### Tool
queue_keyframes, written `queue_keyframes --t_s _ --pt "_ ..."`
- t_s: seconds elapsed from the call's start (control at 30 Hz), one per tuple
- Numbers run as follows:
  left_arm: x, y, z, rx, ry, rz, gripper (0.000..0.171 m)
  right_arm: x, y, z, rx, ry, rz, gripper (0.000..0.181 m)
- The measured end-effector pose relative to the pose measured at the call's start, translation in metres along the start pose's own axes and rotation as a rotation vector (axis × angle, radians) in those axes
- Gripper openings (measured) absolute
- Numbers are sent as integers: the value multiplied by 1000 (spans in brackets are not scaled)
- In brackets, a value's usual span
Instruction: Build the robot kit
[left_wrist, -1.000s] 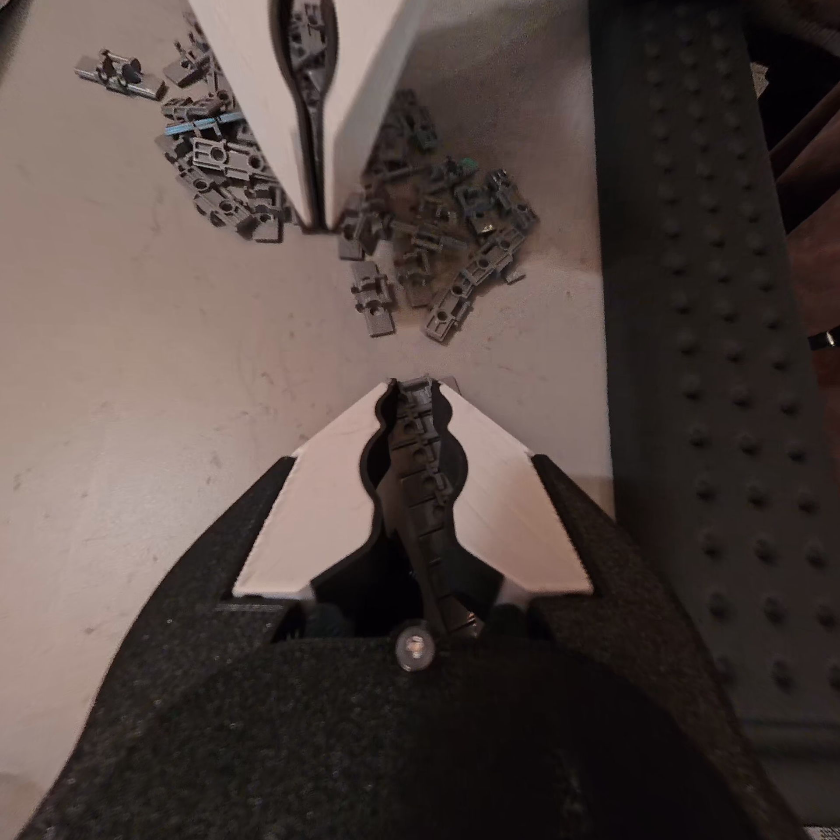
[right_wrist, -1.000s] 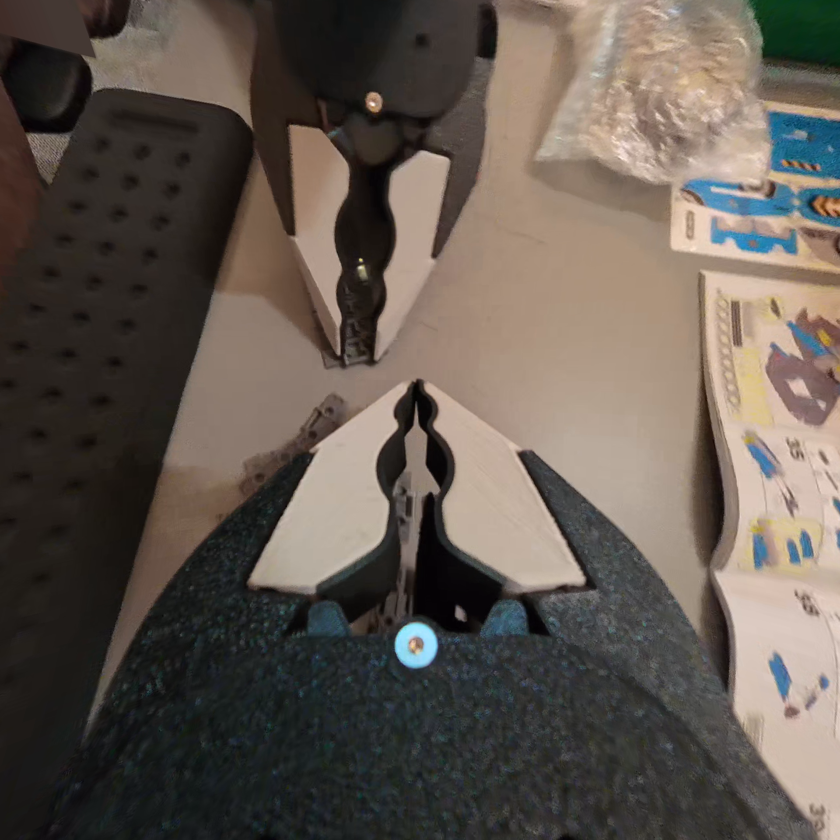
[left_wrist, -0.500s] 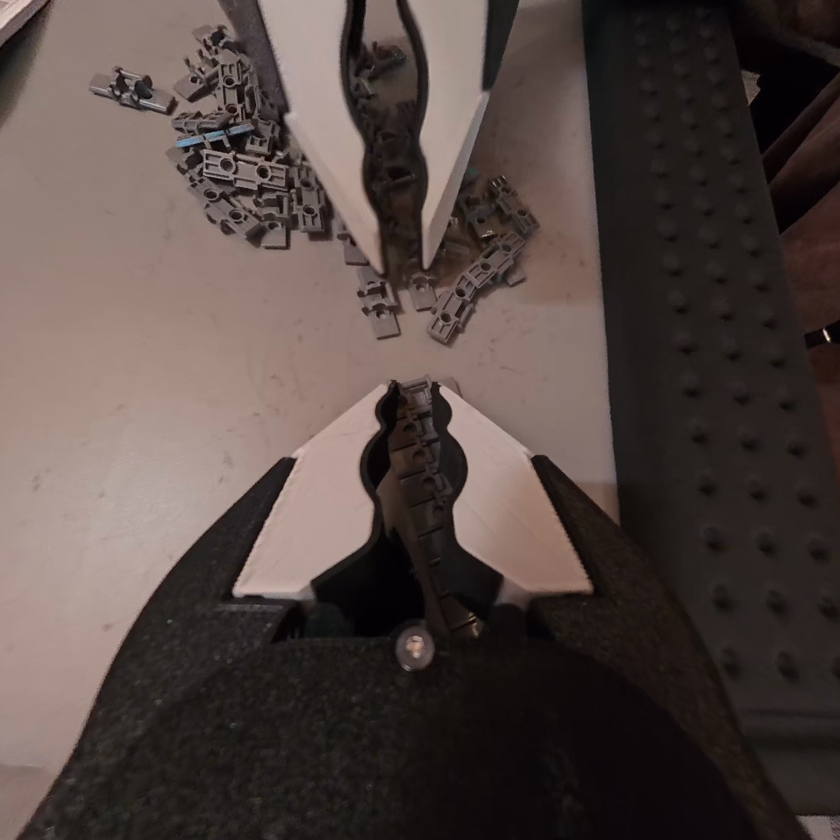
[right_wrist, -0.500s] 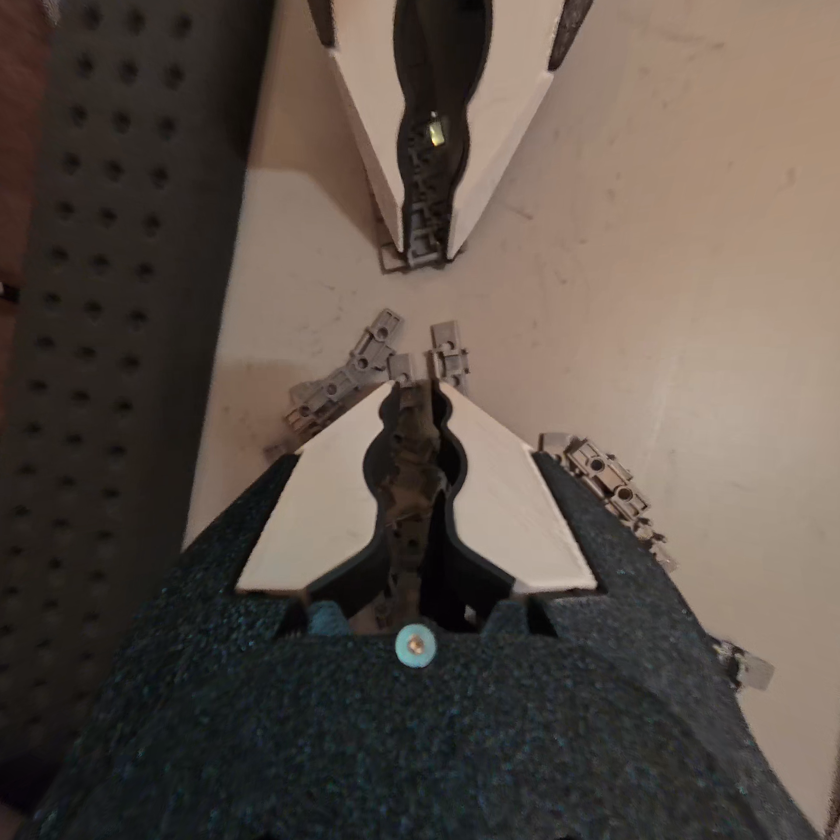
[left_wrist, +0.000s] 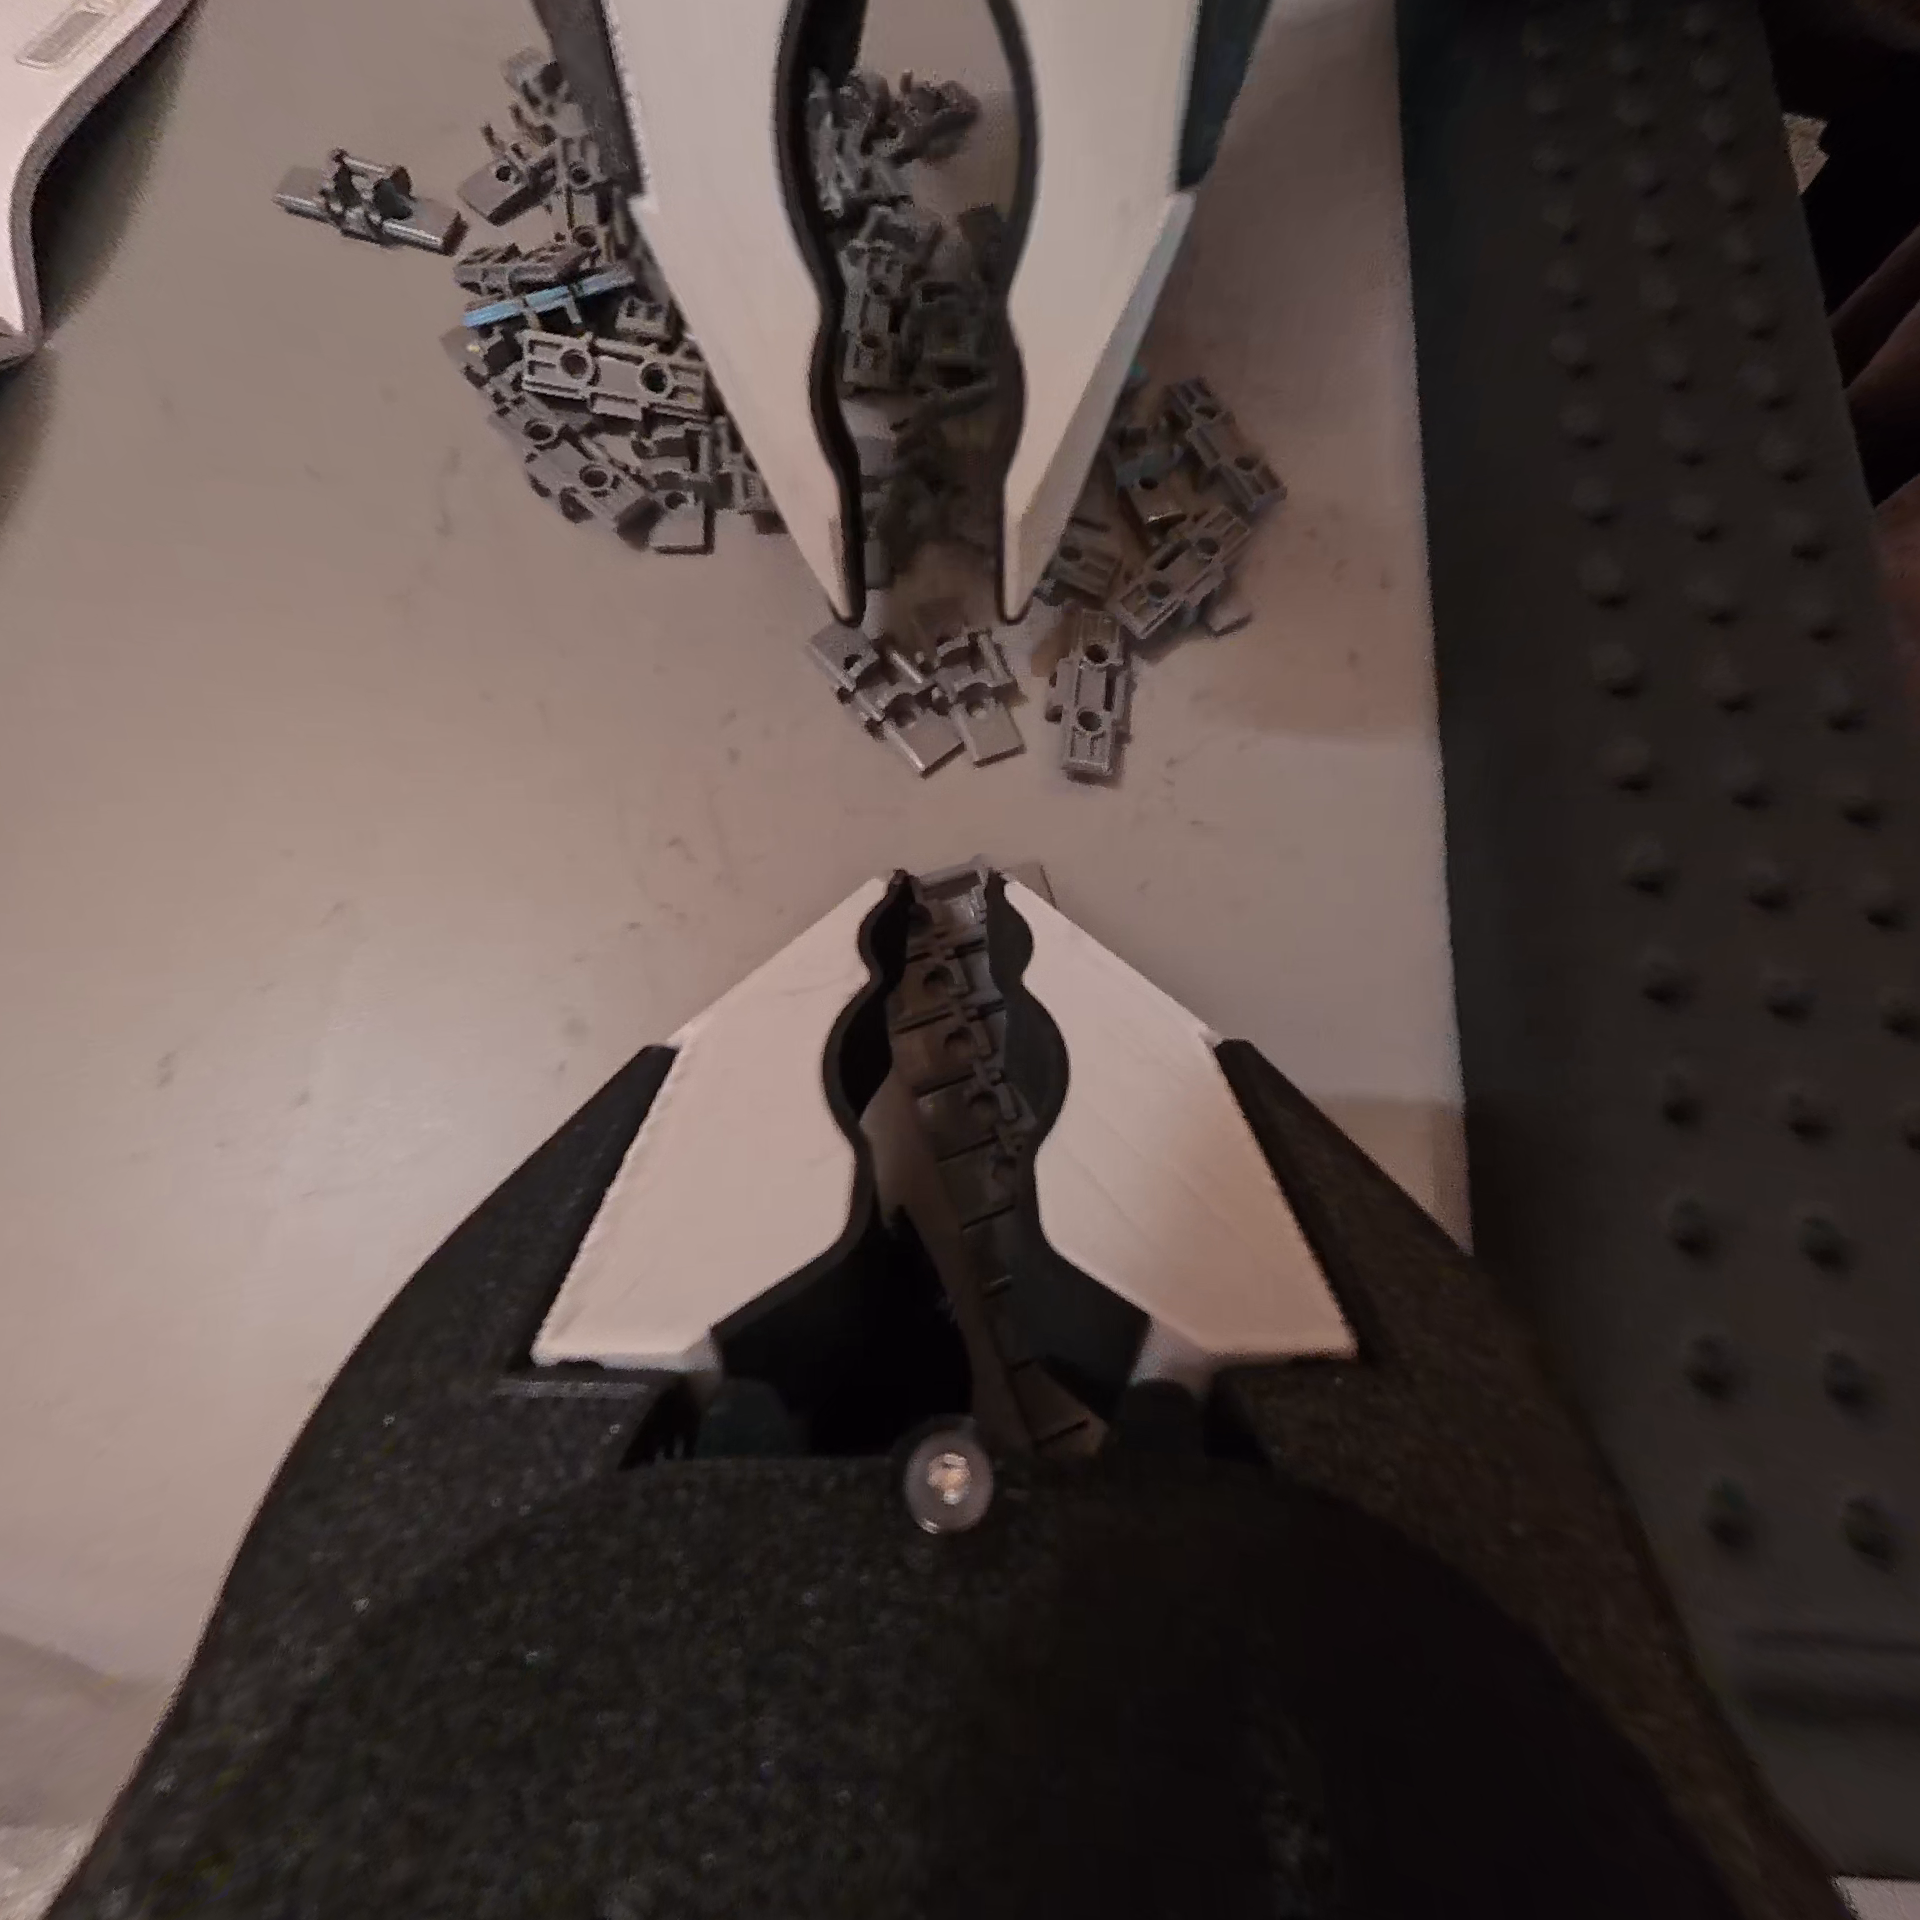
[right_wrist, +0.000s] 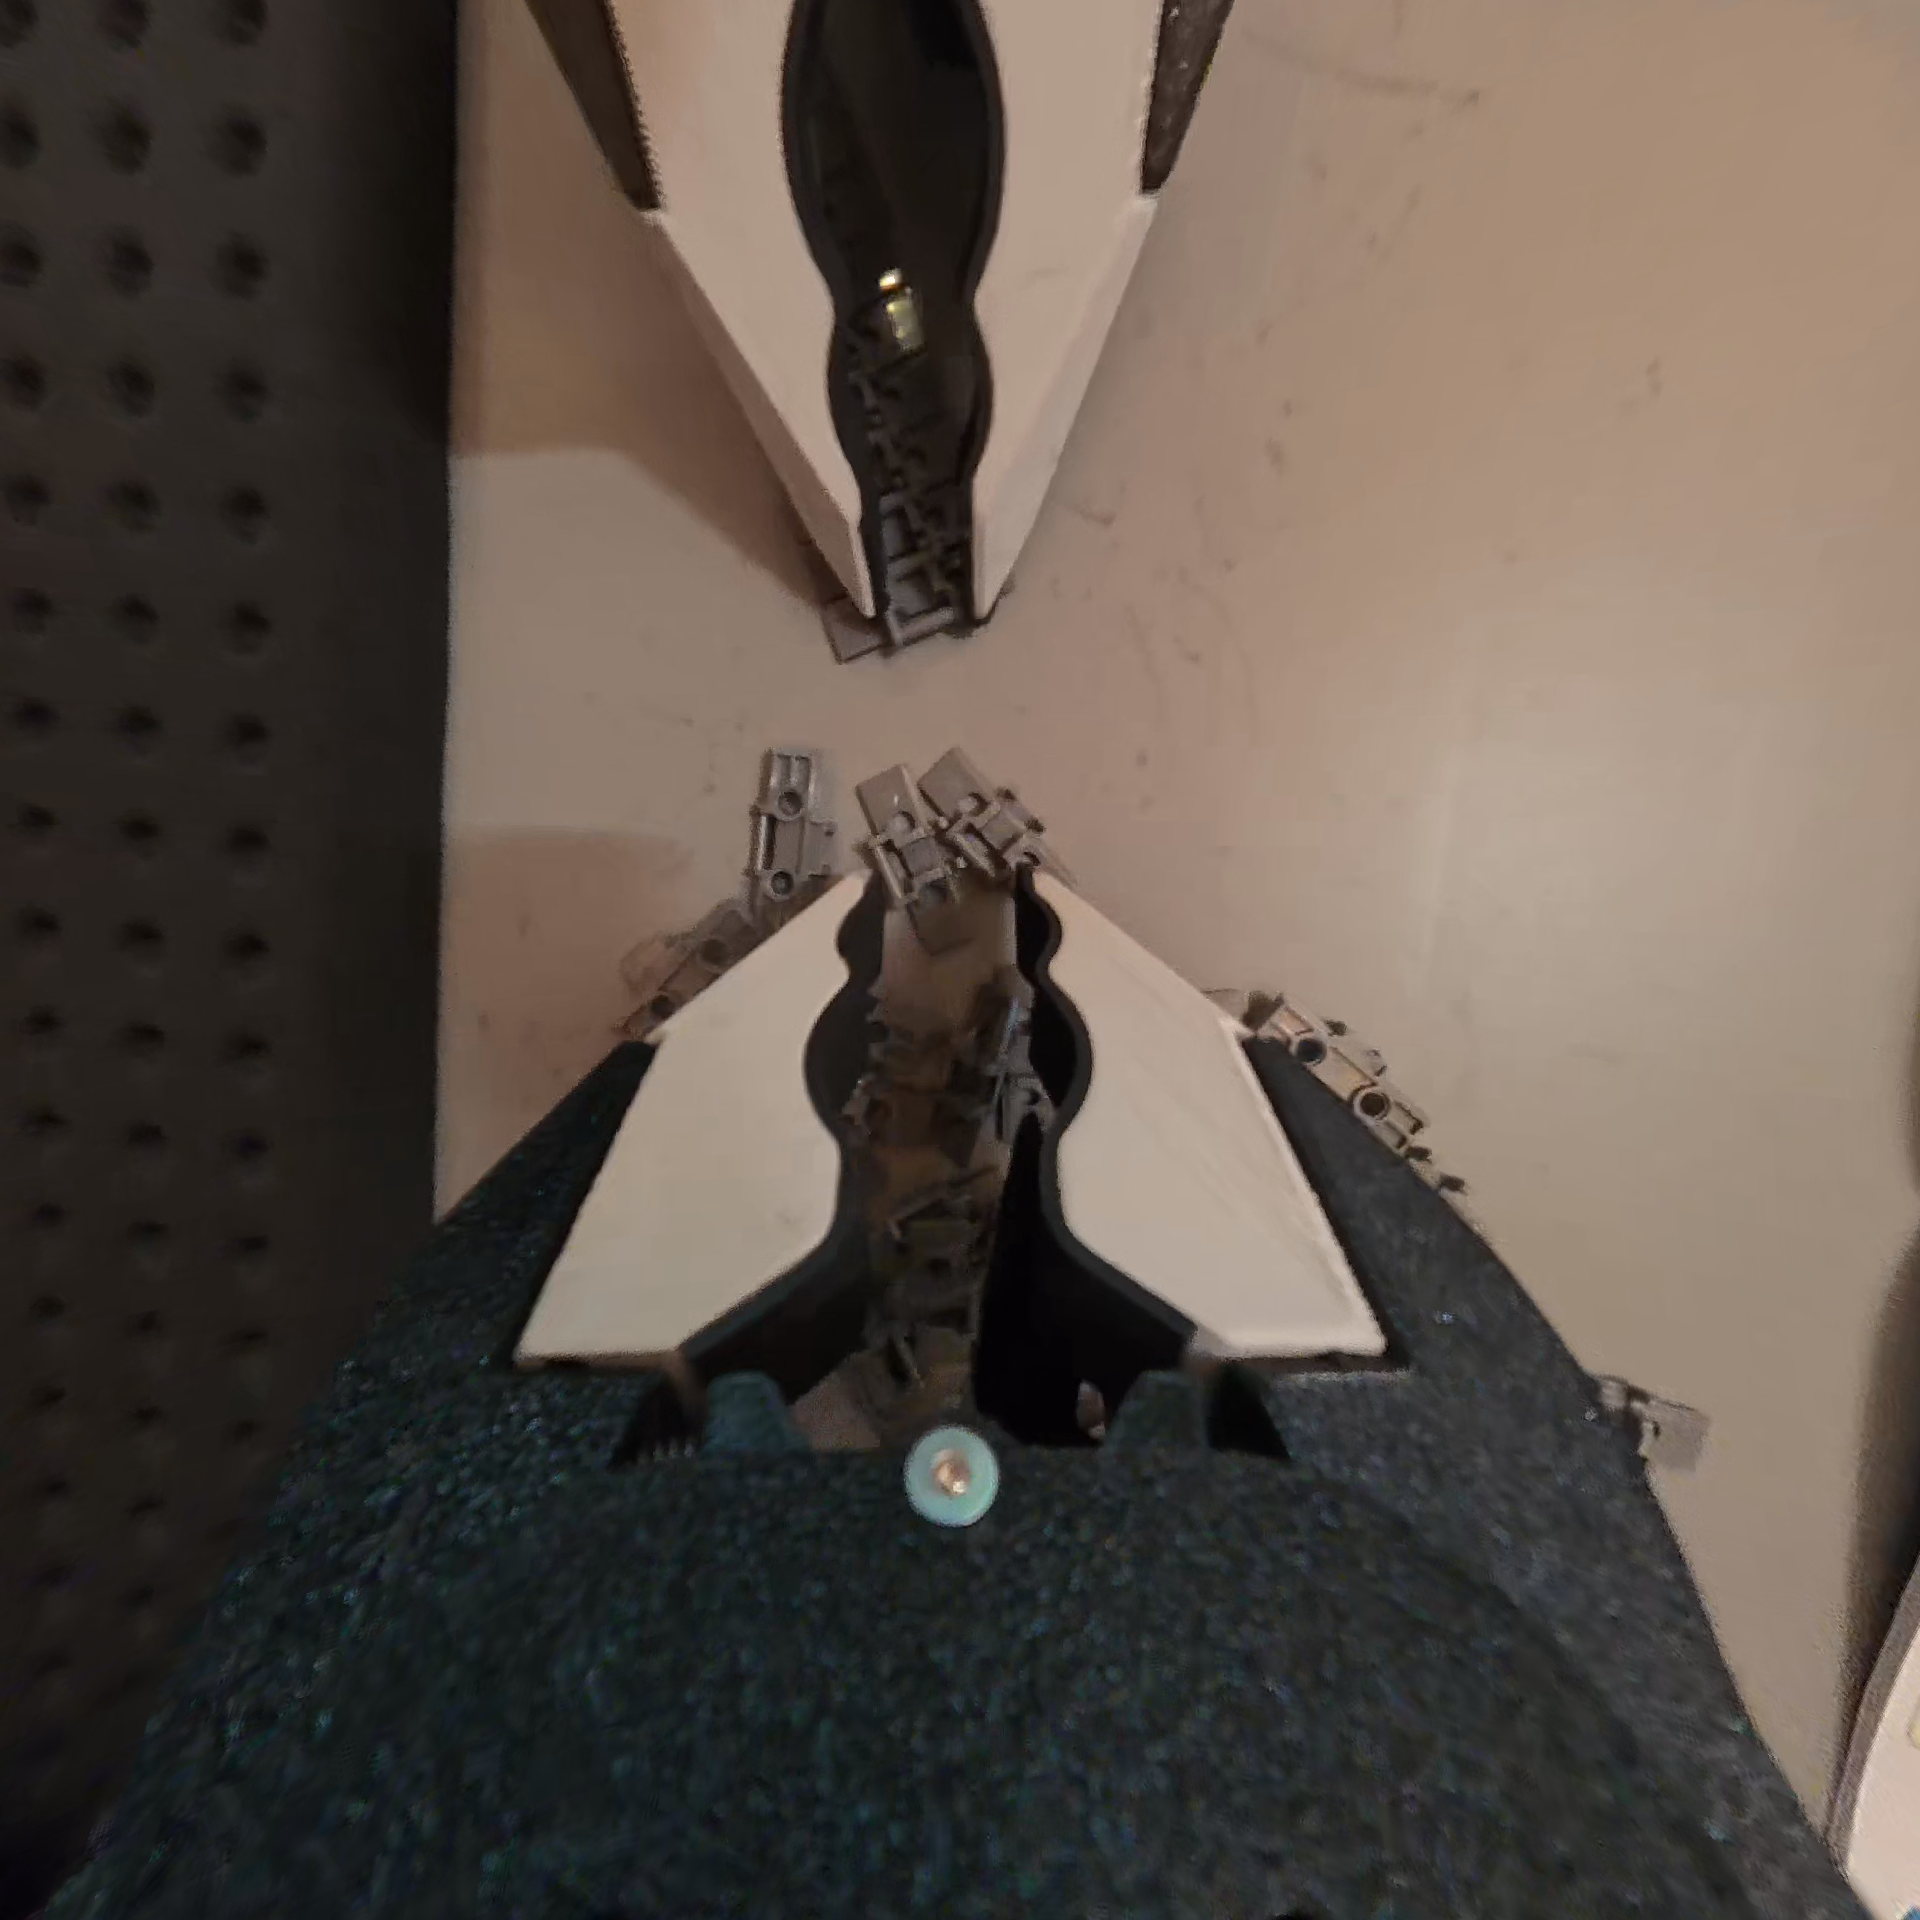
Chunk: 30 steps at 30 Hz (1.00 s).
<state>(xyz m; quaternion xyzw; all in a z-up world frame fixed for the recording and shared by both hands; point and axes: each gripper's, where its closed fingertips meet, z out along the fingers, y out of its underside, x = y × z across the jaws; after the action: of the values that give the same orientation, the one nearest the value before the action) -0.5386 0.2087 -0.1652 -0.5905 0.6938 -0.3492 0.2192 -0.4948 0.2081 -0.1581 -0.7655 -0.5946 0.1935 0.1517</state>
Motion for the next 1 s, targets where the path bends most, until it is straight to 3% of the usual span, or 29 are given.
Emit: queue_keyframes --t_s 0.13,0.37,0.77,0.87,1.0 --pt "-3 0 -1 2 5 -23 14 1 0 8 0 -34 58 33" --pt "-3 1 0 0 7 -25 14 -14 -34 27 141 -166 114 31" --pt "2 -7 -6 54 24 48 14 0 -24 21 79 62 -104 26" --pt "0 -7 -6 54 24 33 14 -5 -27 27 104 20 -118 16" --pt "2 -6 -4 43 36 37 14 -10 -33 31 151 1 -147 16"
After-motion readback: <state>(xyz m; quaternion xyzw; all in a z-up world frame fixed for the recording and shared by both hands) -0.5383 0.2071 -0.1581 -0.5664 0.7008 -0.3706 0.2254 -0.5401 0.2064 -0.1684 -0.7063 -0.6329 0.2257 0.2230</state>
